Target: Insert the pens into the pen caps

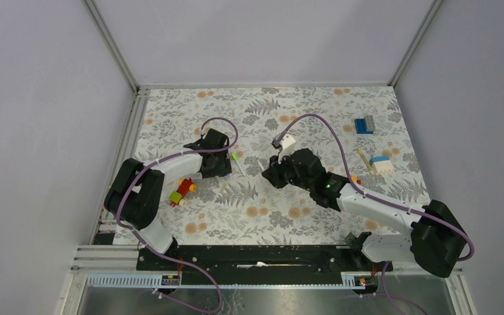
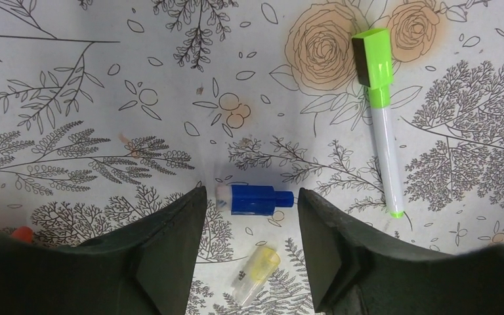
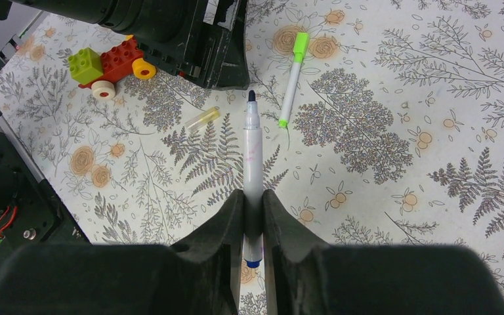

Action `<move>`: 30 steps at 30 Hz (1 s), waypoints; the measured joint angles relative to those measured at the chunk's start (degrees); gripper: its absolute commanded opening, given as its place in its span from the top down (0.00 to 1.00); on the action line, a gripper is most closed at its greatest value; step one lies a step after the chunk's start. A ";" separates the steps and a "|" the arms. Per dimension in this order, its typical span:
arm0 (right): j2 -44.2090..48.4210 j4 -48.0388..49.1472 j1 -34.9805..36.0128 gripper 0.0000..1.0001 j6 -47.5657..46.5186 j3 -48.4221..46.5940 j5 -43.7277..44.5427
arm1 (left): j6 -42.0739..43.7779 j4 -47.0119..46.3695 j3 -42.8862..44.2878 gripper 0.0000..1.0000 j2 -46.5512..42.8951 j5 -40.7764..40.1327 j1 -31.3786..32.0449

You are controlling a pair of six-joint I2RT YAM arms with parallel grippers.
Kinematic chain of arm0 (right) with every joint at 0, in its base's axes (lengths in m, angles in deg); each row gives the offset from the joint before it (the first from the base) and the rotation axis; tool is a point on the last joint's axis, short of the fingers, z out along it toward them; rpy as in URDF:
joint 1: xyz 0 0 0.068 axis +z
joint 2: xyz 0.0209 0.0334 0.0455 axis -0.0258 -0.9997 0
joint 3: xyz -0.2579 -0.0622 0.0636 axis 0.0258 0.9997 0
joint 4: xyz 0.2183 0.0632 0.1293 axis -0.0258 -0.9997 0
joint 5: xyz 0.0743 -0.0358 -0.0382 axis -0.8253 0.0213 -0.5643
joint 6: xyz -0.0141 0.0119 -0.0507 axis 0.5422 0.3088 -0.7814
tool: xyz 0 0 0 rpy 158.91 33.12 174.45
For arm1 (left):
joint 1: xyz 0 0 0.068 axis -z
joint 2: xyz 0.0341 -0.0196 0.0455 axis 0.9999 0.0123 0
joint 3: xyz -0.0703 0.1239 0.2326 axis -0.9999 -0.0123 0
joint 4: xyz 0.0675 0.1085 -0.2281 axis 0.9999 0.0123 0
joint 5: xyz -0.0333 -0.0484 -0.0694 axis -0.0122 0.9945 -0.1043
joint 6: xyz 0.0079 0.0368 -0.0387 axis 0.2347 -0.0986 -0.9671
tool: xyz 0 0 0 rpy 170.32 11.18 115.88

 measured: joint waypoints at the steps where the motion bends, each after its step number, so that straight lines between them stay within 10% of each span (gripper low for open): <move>1: 0.00 0.02 0.00 1.00 0.00 0.00 0.00 | 0.07 0.00 0.07 0.41 0.07 -0.04 0.00; 30: 1.73 -0.02 0.00 1.00 -0.15 1.07 3.02 | 4.26 -0.46 1.70 0.59 0.70 -1.51 5.64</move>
